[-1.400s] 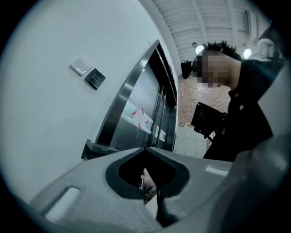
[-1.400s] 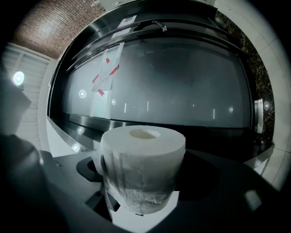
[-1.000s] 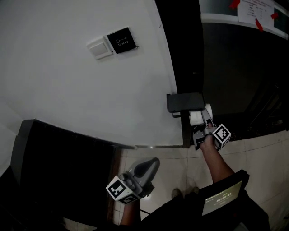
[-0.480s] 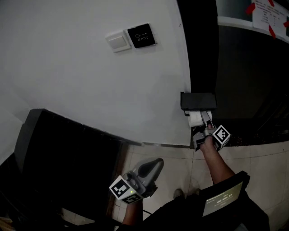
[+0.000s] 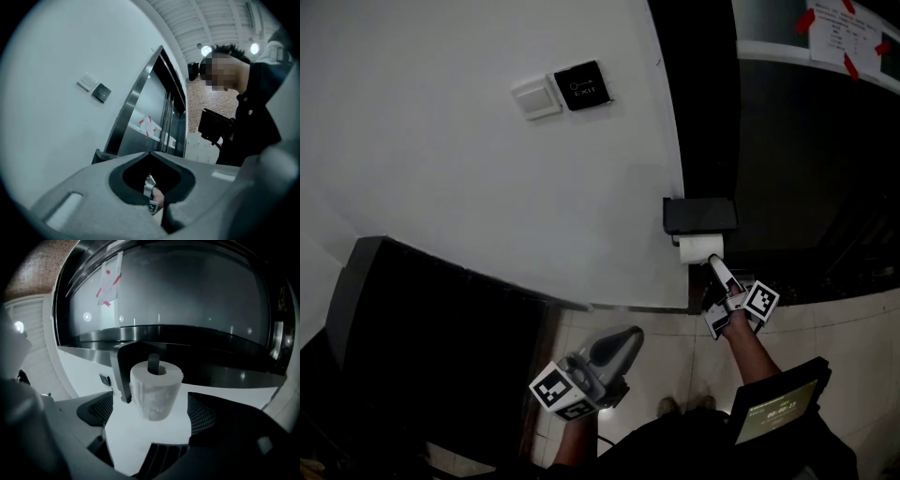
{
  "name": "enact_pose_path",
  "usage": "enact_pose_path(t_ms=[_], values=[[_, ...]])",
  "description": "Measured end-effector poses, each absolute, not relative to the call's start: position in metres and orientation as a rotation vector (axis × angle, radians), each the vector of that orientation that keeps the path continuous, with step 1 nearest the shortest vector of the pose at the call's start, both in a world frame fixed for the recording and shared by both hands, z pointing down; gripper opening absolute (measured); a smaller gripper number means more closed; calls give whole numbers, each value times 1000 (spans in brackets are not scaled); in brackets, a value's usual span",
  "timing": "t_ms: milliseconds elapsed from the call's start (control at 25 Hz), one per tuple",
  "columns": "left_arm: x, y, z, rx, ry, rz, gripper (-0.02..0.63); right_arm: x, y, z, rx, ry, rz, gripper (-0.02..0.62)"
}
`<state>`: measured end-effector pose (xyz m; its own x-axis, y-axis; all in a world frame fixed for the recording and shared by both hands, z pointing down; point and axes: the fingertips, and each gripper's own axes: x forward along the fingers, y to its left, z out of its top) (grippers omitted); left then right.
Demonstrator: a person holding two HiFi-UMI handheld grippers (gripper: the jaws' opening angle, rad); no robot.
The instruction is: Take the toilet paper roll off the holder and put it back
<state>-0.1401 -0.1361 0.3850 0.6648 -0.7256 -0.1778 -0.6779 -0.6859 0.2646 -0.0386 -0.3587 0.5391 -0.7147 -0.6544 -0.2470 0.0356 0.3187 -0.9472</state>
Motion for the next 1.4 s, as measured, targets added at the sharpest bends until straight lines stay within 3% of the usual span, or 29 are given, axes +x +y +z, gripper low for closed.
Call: enact_pose_path(t_ms=[160, 640, 760, 800, 1080, 1400], values=[[-120, -145, 375, 2759, -1052, -410, 0, 0, -321, 531, -596, 2148, -1326, 447], [-46, -164, 337, 2908, -722, -505, 0, 87, -216, 334, -584, 2423, -450, 165], [-36, -162, 335, 2917, -677, -516, 0, 90, -190, 316, -622, 2477, -266, 23], [-33, -161, 334, 2920, -668, -521, 2, 89, -181, 312, -612, 2497, -214, 2], [-23, -142, 325, 2974, -645, -521, 2, 55, -127, 300, -464, 2681, 29, 0], [-37, -132, 336, 2956, -688, -515, 2, 25, -118, 321, -406, 2751, 53, 0]])
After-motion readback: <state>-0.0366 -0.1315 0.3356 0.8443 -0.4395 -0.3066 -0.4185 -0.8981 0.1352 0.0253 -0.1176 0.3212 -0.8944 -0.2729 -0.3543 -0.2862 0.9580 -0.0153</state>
